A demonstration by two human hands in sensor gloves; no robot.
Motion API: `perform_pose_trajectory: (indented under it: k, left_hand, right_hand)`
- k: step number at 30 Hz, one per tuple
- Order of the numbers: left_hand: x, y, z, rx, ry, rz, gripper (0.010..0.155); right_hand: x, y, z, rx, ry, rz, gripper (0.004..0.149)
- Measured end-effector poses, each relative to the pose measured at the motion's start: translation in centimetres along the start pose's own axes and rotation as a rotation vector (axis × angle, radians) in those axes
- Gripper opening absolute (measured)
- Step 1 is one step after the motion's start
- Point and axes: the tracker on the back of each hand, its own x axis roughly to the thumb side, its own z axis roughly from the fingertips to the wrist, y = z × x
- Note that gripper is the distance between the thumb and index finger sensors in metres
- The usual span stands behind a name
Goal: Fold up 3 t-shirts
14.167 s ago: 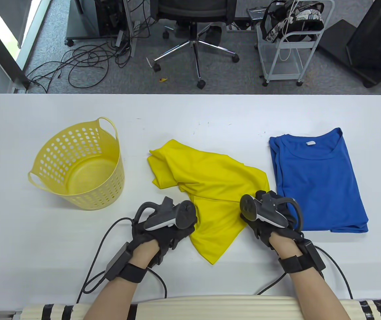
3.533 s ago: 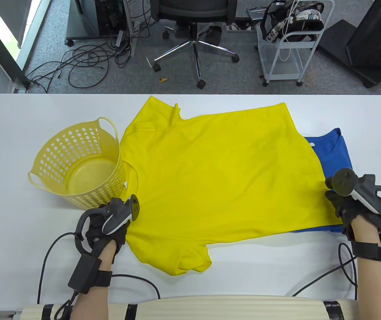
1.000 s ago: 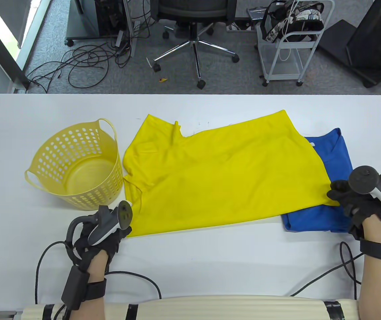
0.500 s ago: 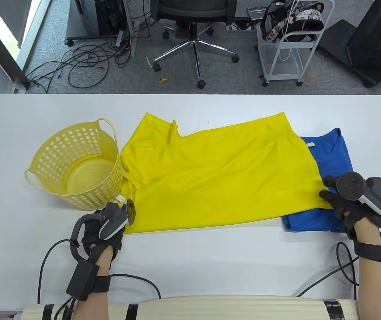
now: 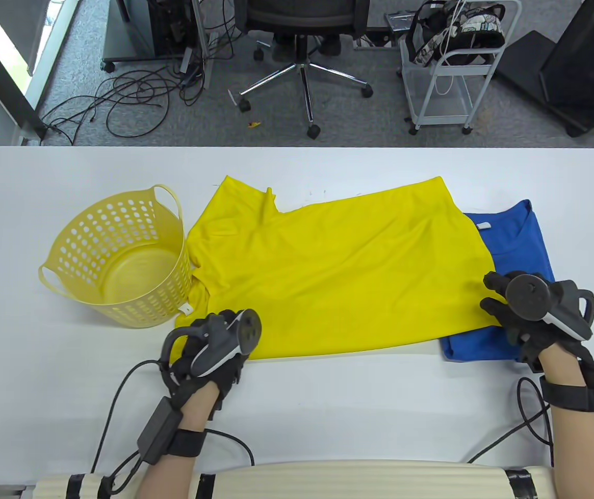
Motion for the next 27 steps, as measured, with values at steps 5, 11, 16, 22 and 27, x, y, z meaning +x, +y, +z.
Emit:
perform_pose_trajectory:
  k: [5, 11, 16, 22, 27]
  left_hand:
    - [8.4, 1.0, -2.4, -0.042, -0.112, 0.030, 0.058]
    - [14.1, -0.3, -4.5, -0.044, -0.147, -0.079, 0.056]
    - [16.1, -2.4, -4.6, -0.038, -0.180, -0.149, 0.055]
    - [16.7, -2.8, -4.7, -0.082, -0.124, -0.190, 0.054]
    - [17.3, -2.8, -4.1, -0.034, -0.127, -0.225, 0.056]
  right_hand:
    - [0.2, 0.2, 0.1, 0.005, -0.013, -0.006, 0.055]
    - [0.3, 0.3, 0.2, 0.009, -0.023, -0.017, 0.054]
    - [0.3, 0.3, 0.3, 0.000, -0.023, -0.026, 0.054]
    - [0.3, 0.3, 0.2, -0.009, -0.029, -0.028, 0.054]
    - [0.2, 0.5, 0.1, 0.009, -0.020, -0.024, 0.055]
